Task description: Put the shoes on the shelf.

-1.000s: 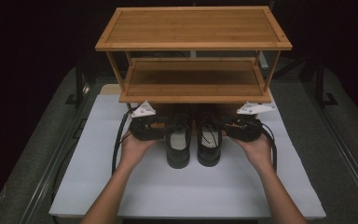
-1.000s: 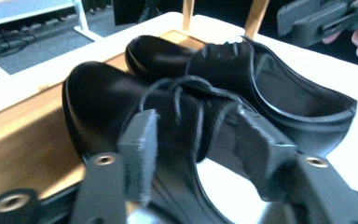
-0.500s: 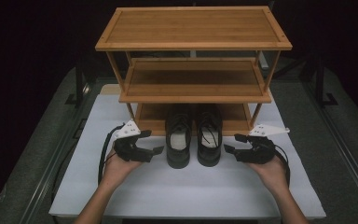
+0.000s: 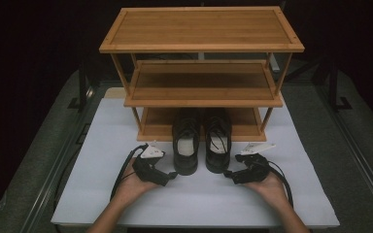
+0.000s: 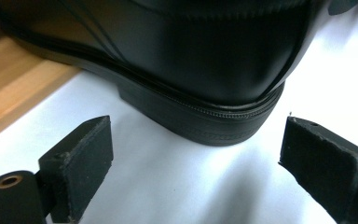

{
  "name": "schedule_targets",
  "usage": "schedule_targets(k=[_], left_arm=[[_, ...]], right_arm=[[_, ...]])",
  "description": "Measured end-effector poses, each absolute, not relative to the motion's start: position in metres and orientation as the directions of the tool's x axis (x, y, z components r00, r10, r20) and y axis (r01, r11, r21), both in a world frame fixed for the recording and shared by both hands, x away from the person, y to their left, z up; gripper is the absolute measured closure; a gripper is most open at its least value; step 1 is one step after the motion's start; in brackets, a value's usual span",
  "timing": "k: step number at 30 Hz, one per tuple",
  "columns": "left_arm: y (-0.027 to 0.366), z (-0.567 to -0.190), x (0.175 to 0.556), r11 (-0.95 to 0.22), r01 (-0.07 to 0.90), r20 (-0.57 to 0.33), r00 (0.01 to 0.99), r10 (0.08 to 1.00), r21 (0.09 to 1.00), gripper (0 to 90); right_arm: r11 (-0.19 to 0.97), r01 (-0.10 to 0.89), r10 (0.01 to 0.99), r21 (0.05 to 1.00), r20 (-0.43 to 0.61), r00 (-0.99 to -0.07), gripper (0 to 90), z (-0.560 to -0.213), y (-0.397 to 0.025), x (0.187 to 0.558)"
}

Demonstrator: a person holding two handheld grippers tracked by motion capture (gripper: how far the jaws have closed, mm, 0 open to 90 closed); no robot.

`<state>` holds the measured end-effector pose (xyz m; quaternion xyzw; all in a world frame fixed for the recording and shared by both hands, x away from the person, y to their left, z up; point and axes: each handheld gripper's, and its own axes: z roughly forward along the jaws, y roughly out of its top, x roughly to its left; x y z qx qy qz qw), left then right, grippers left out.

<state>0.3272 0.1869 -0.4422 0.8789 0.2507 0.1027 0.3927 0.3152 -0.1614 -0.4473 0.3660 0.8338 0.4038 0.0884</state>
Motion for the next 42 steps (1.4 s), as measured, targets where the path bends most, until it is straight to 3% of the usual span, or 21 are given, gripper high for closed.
schedule_targets(k=[11,28,33,42], left_arm=[[0.169,-0.453,0.334,-0.620,0.344,0.017,0.866,0.500,0.706,8.1],[0.143,-0.451,0.352,-0.633,0.375,0.013,0.854,0.520,0.677,2.6],[0.148,-0.445,0.355,-0.566,0.406,-0.060,0.846,0.530,0.718,2.7],[0.147,-0.442,0.363,-0.553,0.418,-0.080,0.843,0.533,0.720,2.7]], right_arm=[[0.435,0.532,0.687,0.727,0.114,-0.718,13.2,-0.456,-0.141,0.321],[0.411,0.527,0.703,0.744,0.109,-0.703,13.5,-0.456,-0.128,0.325],[0.356,0.526,0.701,0.773,0.151,-0.697,13.7,-0.450,-0.135,0.328],[0.353,0.518,0.700,0.780,0.148,-0.699,13.6,-0.443,-0.136,0.334]])
